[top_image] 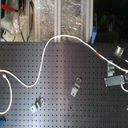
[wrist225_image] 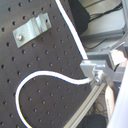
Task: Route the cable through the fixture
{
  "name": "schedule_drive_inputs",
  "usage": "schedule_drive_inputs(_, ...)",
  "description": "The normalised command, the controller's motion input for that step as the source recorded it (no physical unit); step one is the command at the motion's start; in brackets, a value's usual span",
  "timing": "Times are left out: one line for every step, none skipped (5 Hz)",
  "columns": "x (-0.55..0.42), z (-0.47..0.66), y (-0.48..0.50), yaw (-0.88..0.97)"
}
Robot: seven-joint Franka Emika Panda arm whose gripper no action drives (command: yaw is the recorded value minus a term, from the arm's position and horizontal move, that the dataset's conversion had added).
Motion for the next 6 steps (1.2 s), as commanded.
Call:
schedule_drive_inputs(-0.005, 0.00, 0.016, 0.00)
schedule_drive_inputs(-0.013, 0.00, 0.041, 0.00)
schedule_drive_inputs(-0.149, 0.57, 0.178, 0.08)
schedule_drive_inputs(-0.298, 0.57, 0.319, 0.03)
schedule_drive_inputs(-0.328, 0.52, 0.219, 0.03)
schedule_drive_inputs(-0.331, 0.52, -0.001, 0.03)
